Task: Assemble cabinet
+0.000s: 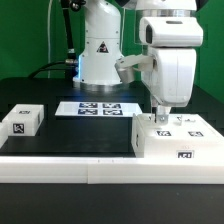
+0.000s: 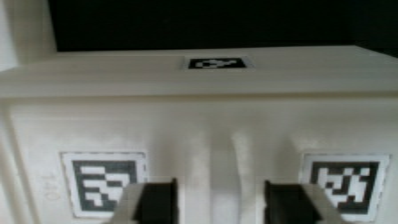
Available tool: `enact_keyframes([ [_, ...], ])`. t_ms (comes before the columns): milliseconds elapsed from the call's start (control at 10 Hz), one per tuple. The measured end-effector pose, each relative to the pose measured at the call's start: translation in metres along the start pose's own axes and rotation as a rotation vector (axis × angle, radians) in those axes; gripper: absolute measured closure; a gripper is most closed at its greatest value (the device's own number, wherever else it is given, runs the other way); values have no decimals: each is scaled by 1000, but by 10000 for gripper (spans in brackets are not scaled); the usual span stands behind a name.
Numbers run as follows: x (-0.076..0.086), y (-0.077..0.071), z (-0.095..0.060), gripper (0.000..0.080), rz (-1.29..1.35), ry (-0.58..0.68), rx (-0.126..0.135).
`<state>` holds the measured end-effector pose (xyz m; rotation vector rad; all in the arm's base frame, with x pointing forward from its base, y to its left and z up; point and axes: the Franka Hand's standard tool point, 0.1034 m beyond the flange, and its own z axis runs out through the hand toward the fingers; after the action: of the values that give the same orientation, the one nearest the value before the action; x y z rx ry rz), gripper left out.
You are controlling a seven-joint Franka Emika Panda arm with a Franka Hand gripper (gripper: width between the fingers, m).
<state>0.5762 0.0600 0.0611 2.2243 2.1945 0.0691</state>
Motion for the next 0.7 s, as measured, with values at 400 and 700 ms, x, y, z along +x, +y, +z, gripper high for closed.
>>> enact_keyframes([
  [400, 0, 0, 0, 125, 0, 0, 1],
  [700, 0, 0, 0, 8, 0, 0, 1],
])
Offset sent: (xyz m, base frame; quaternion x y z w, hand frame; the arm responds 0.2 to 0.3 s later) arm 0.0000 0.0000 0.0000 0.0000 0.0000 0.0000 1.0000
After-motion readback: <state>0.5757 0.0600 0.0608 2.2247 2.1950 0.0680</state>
